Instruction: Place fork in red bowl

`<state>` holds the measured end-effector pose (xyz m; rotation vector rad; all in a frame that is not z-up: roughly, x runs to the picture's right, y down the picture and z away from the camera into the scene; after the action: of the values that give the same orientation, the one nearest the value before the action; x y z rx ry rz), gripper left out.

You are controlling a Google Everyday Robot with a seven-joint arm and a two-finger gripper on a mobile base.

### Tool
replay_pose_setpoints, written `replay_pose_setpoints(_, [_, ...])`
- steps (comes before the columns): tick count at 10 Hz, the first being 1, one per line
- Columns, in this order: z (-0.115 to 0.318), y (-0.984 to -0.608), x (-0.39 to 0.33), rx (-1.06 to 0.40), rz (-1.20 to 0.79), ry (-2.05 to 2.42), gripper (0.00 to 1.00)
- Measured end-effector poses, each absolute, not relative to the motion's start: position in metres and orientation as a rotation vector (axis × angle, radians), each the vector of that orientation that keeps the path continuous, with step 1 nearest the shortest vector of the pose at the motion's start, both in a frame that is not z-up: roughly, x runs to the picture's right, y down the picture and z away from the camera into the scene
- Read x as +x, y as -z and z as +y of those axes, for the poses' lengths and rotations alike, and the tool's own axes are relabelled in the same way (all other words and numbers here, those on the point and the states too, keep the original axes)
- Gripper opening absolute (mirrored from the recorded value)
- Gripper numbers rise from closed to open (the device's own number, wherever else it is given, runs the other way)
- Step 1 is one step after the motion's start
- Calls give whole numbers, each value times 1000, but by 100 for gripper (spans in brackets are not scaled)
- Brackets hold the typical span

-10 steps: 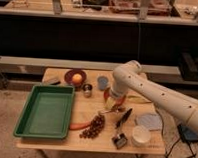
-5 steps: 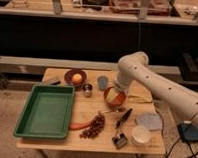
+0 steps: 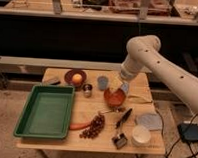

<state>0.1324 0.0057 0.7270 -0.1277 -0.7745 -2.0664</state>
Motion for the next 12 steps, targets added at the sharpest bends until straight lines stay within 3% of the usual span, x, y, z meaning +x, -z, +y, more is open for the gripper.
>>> replay_pose_setpoints(4, [43, -739, 162, -207, -832, 1908, 72])
replay_pose_setpoints(12, [44, -741, 160, -198, -835, 1912, 72])
